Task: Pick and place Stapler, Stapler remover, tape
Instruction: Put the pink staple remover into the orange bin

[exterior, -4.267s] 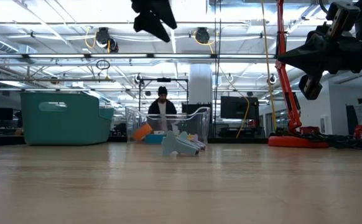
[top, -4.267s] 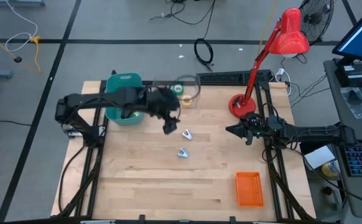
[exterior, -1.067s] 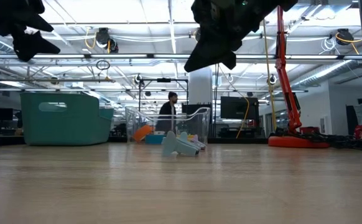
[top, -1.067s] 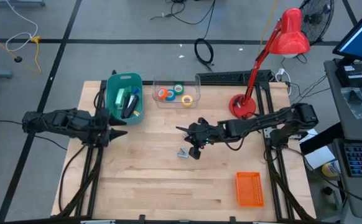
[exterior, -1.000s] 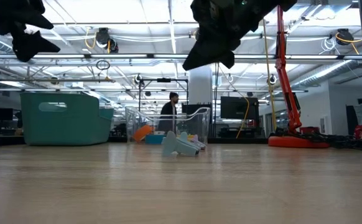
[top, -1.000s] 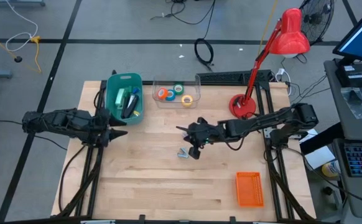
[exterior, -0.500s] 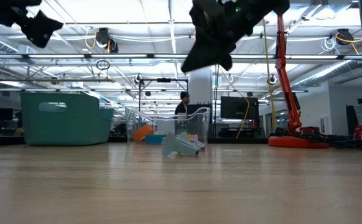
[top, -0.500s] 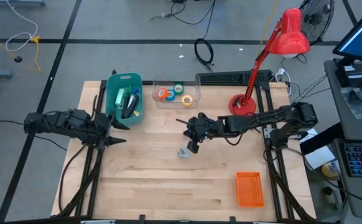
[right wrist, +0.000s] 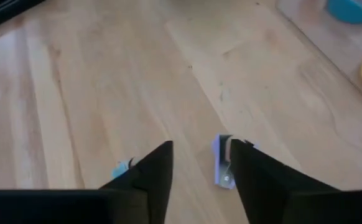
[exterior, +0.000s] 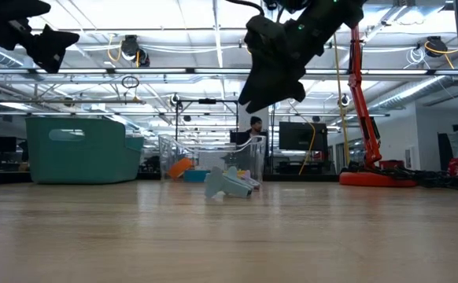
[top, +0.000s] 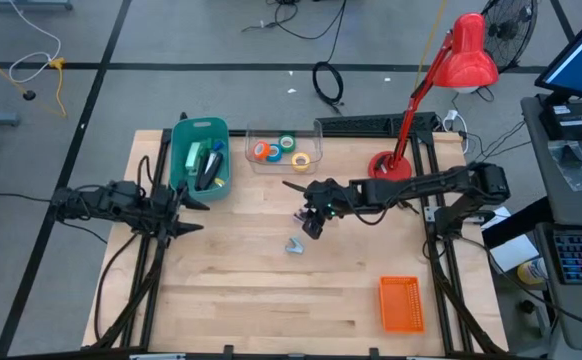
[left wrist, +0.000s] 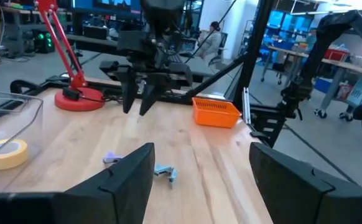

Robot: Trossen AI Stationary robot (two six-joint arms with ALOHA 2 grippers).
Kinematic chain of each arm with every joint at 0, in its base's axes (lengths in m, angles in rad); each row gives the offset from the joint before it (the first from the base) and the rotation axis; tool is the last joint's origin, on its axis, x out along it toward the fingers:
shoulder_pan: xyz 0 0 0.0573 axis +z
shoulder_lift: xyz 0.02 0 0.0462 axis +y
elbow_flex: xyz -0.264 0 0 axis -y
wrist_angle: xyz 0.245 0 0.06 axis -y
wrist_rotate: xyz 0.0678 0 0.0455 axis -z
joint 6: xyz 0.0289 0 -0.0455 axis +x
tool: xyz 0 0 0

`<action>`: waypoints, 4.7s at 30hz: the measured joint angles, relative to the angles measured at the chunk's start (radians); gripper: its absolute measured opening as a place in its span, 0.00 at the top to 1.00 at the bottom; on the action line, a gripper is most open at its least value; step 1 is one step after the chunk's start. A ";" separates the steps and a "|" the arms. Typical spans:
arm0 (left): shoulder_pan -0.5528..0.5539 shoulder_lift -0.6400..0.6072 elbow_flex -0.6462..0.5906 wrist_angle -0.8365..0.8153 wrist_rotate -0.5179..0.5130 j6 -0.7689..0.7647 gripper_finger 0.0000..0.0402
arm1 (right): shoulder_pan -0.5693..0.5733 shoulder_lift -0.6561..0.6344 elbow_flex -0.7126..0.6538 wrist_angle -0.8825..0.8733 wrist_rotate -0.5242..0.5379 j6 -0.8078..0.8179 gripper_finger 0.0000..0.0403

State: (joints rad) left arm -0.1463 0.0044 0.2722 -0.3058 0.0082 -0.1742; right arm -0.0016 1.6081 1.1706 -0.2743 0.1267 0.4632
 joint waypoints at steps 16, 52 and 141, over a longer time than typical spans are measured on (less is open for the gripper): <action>0.000 0.001 0.000 -0.015 0.000 -0.011 0.34 | -0.101 0.140 0.054 -0.060 -0.129 -0.007 0.57; 0.000 0.001 0.000 -0.035 0.018 -0.022 0.34 | -0.141 0.338 0.128 -0.060 -0.153 0.049 0.59; 0.000 0.001 0.000 -0.037 0.017 -0.070 0.34 | 0.043 -0.556 -0.396 0.153 -0.830 0.540 0.94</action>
State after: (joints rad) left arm -0.1464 0.0053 0.2726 -0.3431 0.0254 -0.2442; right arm 0.0411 1.0522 0.7750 -0.1215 -0.7032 1.0032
